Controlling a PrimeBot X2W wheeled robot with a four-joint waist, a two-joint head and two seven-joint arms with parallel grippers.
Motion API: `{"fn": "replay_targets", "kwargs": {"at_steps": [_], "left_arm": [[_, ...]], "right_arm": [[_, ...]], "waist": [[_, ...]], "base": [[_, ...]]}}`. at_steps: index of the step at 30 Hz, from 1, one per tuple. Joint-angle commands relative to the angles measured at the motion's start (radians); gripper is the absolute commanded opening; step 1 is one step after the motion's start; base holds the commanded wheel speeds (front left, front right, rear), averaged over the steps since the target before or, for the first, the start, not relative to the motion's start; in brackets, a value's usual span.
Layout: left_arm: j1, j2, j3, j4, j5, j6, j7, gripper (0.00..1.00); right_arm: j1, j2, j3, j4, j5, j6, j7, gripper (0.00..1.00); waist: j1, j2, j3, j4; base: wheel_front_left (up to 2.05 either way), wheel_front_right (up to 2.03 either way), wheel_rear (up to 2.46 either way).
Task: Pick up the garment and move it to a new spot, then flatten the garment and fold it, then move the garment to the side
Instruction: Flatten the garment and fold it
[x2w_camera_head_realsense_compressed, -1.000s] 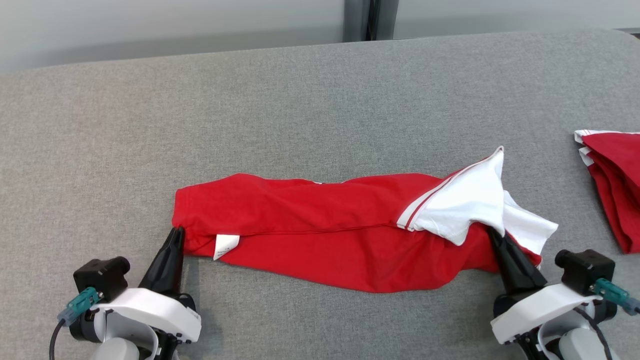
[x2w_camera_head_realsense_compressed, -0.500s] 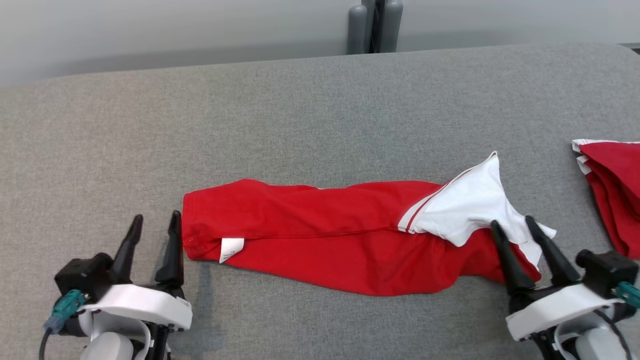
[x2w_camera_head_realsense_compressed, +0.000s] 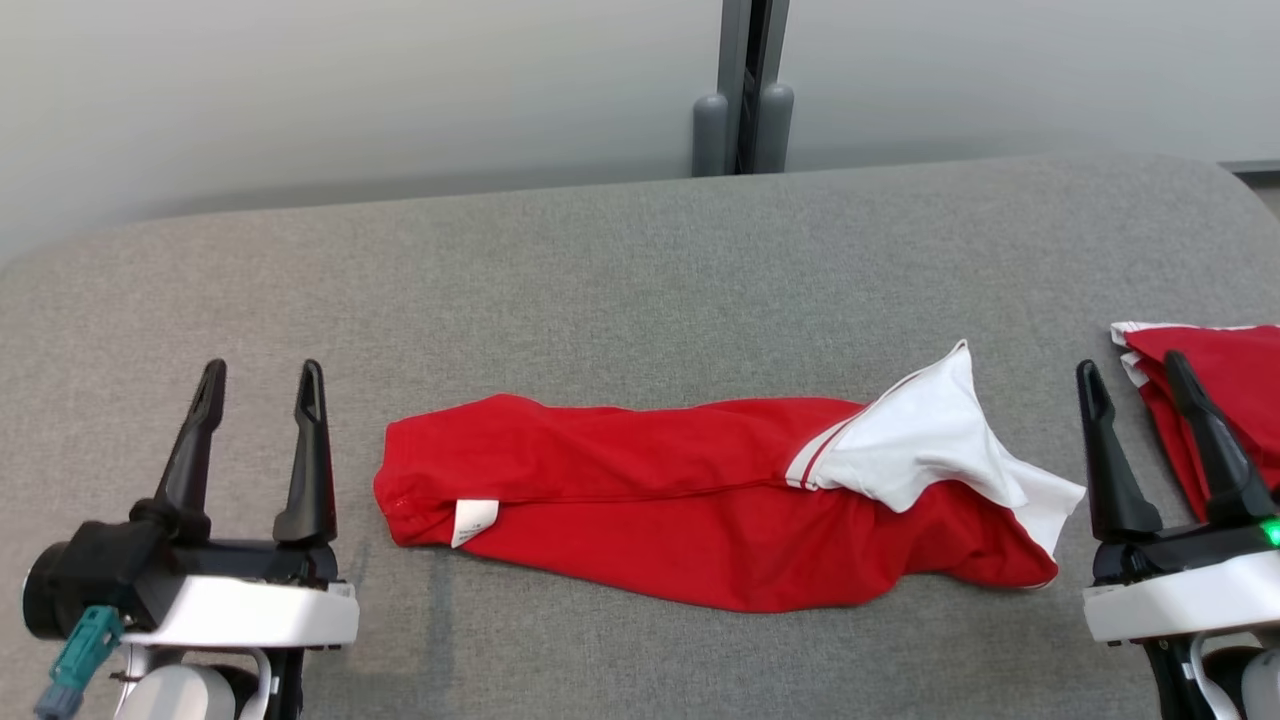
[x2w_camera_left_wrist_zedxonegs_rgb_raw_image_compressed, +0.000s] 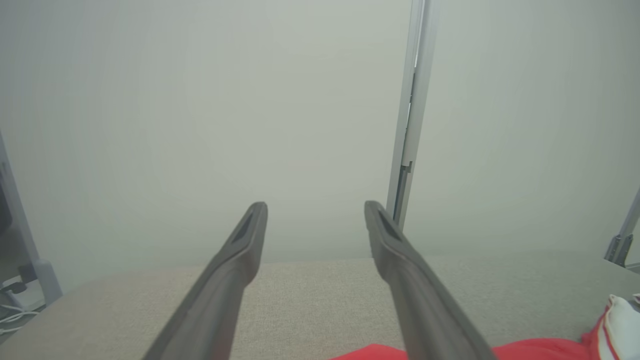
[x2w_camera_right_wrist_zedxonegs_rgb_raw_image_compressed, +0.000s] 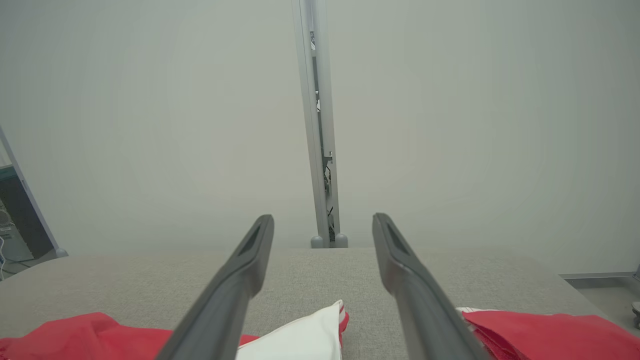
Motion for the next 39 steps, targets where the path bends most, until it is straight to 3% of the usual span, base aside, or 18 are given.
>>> {"fn": "replay_targets", "kwargs": {"at_steps": [1, 11, 39], "left_arm": [[0.013, 0.008, 0.002, -0.008, 0.002, 0.01, 0.003, 1.0], [0.117, 0.037, -0.023, -0.067, 0.012, 0.038, 0.081, 1.0], [0.152, 0.057, -0.039, -0.08, 0.001, 0.053, 0.107, 1.0]], "right_arm": [[0.021, 0.006, -0.008, -0.016, -0.012, 0.0, 0.011, 1.0], [0.121, 0.046, -0.031, -0.076, -0.011, 0.0, 0.103, 1.0], [0.123, 0.055, -0.029, -0.081, 0.001, 0.0, 0.118, 1.0]], "waist": [[0.0, -0.0001, -0.015, 0.004], [0.0, -0.0001, -0.063, 0.02], [0.0, -0.0001, -0.065, 0.02]], "base": [[0.0, 0.0, 0.0], [0.0, 0.0, 0.0], [0.0, 0.0, 0.0]]}}
